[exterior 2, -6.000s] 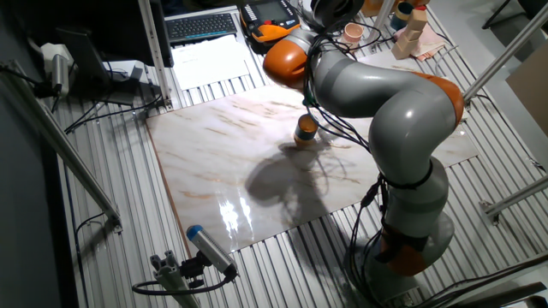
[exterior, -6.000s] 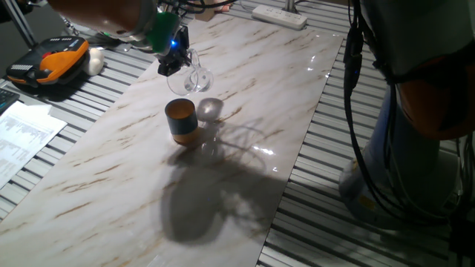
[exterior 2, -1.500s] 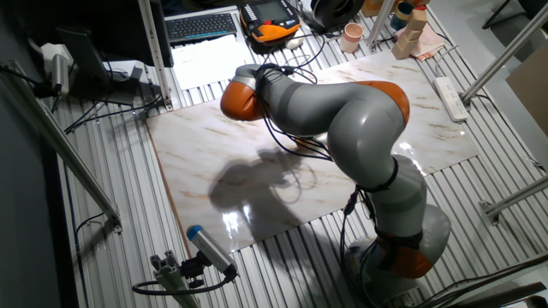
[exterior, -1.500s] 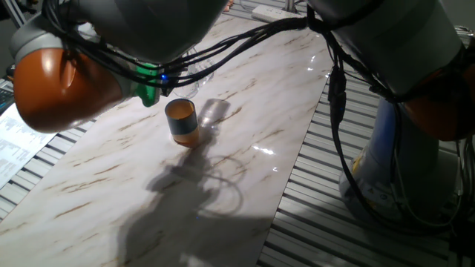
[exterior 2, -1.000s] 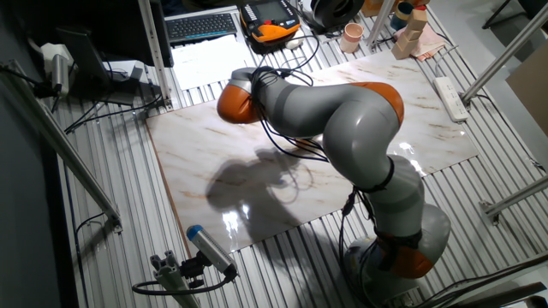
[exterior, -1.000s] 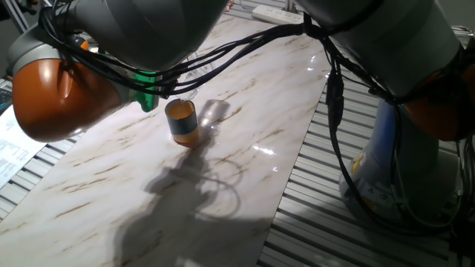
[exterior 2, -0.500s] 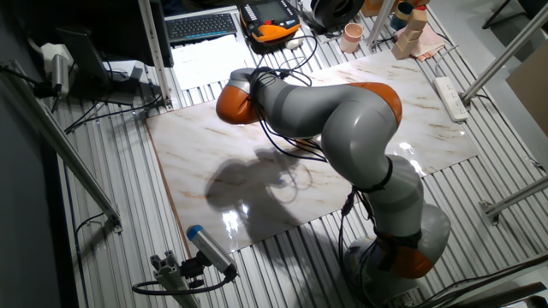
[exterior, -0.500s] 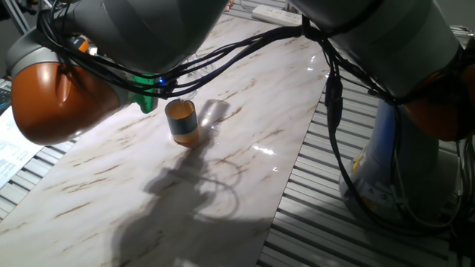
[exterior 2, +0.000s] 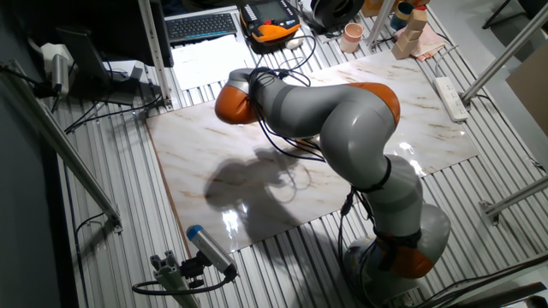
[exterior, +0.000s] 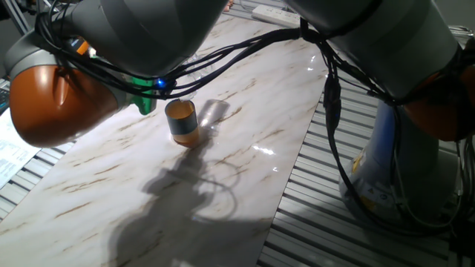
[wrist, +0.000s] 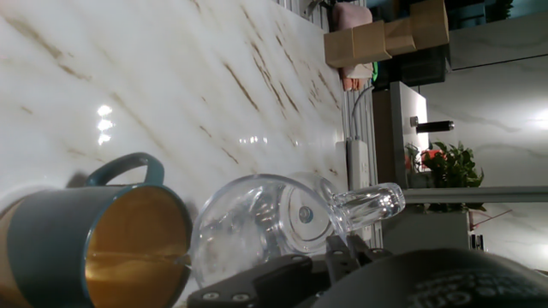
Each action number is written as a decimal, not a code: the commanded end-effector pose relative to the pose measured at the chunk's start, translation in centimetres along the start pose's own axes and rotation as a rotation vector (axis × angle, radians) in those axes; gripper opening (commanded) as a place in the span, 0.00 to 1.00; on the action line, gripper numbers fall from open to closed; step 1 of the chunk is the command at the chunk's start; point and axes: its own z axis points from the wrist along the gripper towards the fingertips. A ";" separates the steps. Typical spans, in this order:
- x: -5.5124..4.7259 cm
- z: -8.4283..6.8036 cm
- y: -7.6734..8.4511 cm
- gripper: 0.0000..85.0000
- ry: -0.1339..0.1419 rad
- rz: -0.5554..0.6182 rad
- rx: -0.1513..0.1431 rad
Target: Pour the water from one cup into another empty cup
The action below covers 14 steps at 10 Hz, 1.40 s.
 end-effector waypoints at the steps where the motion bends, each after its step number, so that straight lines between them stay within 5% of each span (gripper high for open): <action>1: 0.0 0.0 0.0 0.00 0.000 -0.002 0.004; 14: -0.1 -0.5 0.1 0.00 0.007 0.055 0.018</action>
